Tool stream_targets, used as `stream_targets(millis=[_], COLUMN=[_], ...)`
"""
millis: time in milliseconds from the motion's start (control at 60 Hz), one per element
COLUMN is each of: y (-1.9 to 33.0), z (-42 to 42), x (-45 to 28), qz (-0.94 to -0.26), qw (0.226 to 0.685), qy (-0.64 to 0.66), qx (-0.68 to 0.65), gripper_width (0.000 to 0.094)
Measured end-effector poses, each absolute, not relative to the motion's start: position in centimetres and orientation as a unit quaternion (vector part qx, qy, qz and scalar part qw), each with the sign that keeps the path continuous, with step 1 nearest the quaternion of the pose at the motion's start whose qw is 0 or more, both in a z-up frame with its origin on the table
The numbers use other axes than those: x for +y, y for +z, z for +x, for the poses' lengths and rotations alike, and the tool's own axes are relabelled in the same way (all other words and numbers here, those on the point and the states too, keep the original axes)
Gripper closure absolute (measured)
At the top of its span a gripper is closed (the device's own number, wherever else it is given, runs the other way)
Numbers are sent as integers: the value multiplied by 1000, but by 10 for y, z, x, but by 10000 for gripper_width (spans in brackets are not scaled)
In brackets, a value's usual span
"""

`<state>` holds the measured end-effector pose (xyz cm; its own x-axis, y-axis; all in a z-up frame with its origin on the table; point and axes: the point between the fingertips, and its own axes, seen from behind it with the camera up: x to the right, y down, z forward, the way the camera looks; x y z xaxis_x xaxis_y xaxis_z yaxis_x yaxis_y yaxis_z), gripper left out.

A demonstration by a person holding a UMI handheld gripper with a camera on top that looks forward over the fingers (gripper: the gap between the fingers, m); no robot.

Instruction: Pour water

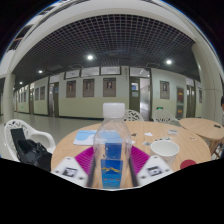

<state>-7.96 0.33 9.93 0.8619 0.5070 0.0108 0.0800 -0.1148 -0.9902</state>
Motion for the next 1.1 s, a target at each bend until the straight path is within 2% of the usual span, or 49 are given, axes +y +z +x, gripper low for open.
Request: stream_targets(millis=[17, 83, 217, 317, 383, 483, 567, 683, 750, 933, 1083, 1100], y=[97, 99, 98, 100, 100, 123, 148, 186, 179, 177, 176, 189], z=[-80, -78, -78, -75, -92, -102, -101, -103, -98, -85, -98, -106], x=[4, 6, 9, 15, 20, 23, 33, 27, 29, 32, 12, 27], qz=[-727, -713, -721, -717, -723, -719, -690, -640, -626, -574, -556, -556], qw=[634, 653, 645, 654, 641, 588, 544, 452, 403, 311, 253, 249], qy=[165, 168, 179, 182, 227, 371, 471, 582, 612, 658, 674, 673], qx=[-205, -192, -179, -157, -123, -20, 79, 219, 268, 375, 416, 419], gripper_width=[477, 494, 592, 612, 612, 613, 612, 614, 612, 602, 598, 597])
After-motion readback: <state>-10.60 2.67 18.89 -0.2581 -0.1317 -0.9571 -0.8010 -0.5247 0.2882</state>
